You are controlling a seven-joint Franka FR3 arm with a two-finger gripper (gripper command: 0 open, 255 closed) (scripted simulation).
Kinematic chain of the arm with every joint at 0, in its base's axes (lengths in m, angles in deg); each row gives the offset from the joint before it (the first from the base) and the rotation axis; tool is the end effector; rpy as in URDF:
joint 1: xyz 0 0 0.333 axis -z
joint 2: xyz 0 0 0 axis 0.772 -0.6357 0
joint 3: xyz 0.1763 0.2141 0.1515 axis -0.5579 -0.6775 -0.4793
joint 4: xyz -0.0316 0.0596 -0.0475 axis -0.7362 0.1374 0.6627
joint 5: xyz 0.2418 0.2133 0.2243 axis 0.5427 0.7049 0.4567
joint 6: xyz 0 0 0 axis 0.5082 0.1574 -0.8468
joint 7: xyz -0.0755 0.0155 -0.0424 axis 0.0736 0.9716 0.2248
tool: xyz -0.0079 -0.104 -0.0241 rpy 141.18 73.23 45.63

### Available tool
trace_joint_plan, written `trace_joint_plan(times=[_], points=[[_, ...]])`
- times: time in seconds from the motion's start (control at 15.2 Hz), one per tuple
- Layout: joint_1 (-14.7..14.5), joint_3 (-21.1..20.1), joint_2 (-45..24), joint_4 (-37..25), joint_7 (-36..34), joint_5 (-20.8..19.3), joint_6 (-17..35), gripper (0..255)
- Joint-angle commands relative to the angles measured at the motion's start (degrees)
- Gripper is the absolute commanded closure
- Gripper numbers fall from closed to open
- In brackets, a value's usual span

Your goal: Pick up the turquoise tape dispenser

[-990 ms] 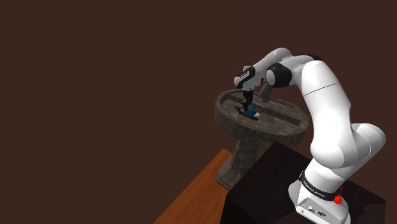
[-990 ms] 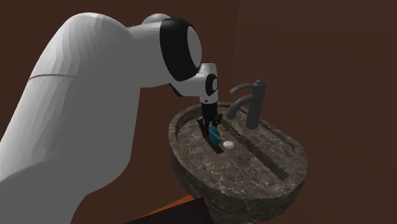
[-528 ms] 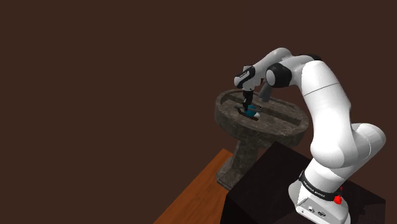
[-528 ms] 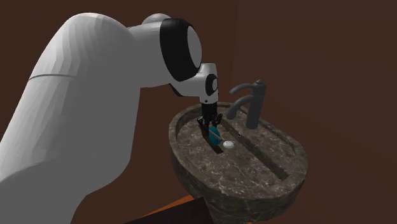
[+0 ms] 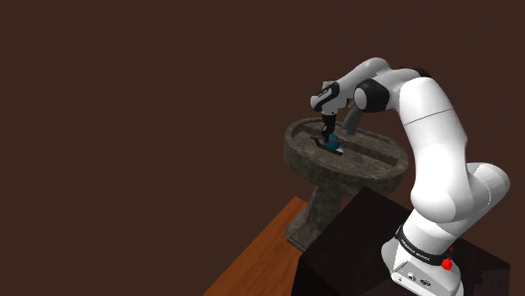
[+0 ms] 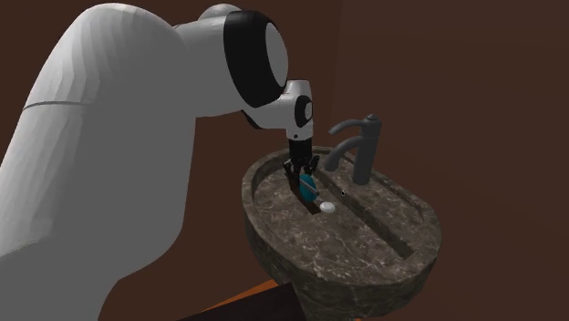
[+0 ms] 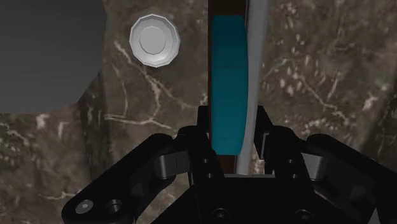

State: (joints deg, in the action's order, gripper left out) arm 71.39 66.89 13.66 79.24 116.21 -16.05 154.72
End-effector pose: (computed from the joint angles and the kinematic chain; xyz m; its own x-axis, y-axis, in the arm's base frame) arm 0.5856 -0.4087 0.2069 0.9800 0.1167 -0.1611 0.1191 -0.9929 0.0058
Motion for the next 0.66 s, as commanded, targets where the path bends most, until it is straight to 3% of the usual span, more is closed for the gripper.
trace_joint_plan(times=[0.0, 0.59], points=[[-0.11, 0.19, 0.98, -0.02, 0.01, -0.19, -0.98, 255], [-0.5, 0.8, 4.12, -0.42, 0.0, -0.87, -4.48, 255]])
